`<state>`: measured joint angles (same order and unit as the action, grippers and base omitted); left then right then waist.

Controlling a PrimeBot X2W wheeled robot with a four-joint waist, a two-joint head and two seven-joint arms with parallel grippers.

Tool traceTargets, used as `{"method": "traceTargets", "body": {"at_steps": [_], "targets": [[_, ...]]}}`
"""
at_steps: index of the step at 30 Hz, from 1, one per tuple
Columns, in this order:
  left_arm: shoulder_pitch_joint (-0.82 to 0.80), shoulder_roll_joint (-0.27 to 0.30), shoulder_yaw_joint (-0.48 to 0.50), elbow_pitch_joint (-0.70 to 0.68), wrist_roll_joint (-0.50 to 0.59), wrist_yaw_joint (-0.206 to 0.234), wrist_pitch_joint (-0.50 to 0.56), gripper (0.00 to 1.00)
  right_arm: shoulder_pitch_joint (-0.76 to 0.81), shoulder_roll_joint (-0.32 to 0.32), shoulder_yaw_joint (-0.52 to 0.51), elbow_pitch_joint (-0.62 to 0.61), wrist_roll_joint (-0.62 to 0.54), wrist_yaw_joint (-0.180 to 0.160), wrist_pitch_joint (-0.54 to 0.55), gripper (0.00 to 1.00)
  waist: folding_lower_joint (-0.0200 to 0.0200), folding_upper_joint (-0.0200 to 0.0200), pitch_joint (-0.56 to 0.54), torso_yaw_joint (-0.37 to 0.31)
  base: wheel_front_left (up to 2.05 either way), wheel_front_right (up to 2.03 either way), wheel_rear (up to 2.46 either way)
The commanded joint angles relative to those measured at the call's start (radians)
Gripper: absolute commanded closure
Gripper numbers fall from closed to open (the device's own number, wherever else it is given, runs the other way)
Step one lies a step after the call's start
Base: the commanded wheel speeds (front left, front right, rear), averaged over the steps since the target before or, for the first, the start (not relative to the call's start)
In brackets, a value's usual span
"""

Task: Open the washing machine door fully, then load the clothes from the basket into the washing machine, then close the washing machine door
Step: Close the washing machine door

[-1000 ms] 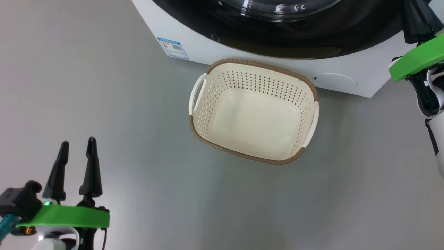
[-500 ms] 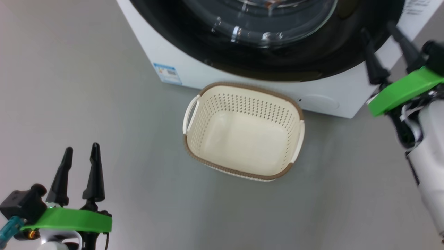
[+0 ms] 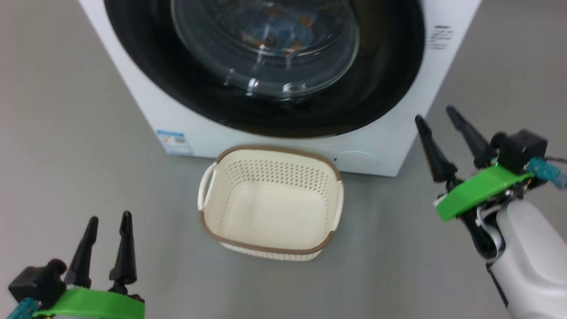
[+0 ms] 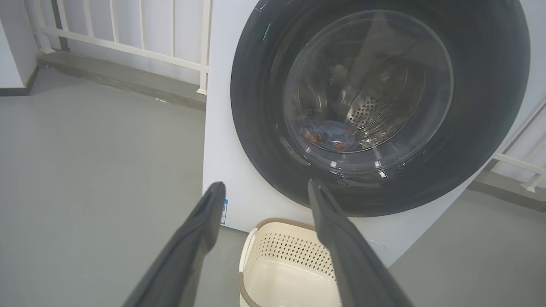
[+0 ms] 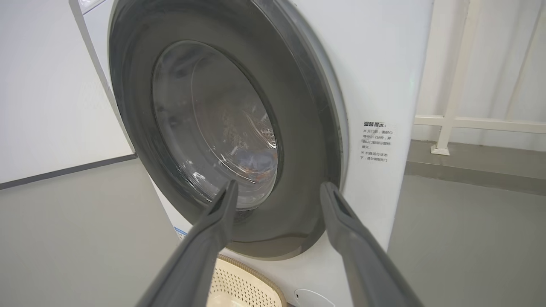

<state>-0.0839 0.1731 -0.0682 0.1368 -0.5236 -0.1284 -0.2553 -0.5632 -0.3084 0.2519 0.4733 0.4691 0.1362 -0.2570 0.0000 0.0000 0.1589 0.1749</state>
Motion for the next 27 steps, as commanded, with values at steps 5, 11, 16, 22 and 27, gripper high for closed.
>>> {"method": "traceTargets", "body": {"at_steps": [5,11,16,22,27], "targets": [[0.021,0.015,0.029,-0.017,-0.004,-0.002,-0.006,0.0,0.105,0.019,0.01,-0.068,0.025,-0.006,-0.005,0.0,0.0,0.0,-0.101,-0.11,0.0,0.0,0.0],[0.064,0.009,0.029,-0.023,-0.028,-0.002,-0.006,0.0,0.213,0.04,-0.015,-0.119,0.04,-0.006,-0.005,0.0,0.0,0.0,-0.146,-0.17,0.0,0.0,0.0],[0.083,0.007,0.03,-0.036,-0.046,-0.002,-0.006,0.0,0.304,0.054,-0.029,-0.158,0.031,-0.006,-0.005,0.0,0.0,0.0,-0.164,-0.203,0.0,0.0,0.0],[0.105,0.006,0.042,-0.047,-0.039,-0.002,-0.006,0.0,0.375,0.07,-0.074,-0.174,0.021,-0.006,-0.005,0.0,0.0,0.0,-0.186,-0.229,0.0,0.0,0.0],[0.108,0.003,0.039,-0.058,-0.026,0.0,-0.006,0.0,0.407,0.073,-0.099,-0.194,0.002,-0.006,-0.005,0.0,0.0,0.0,-0.196,-0.233,0.0,0.0,0.0]]}}
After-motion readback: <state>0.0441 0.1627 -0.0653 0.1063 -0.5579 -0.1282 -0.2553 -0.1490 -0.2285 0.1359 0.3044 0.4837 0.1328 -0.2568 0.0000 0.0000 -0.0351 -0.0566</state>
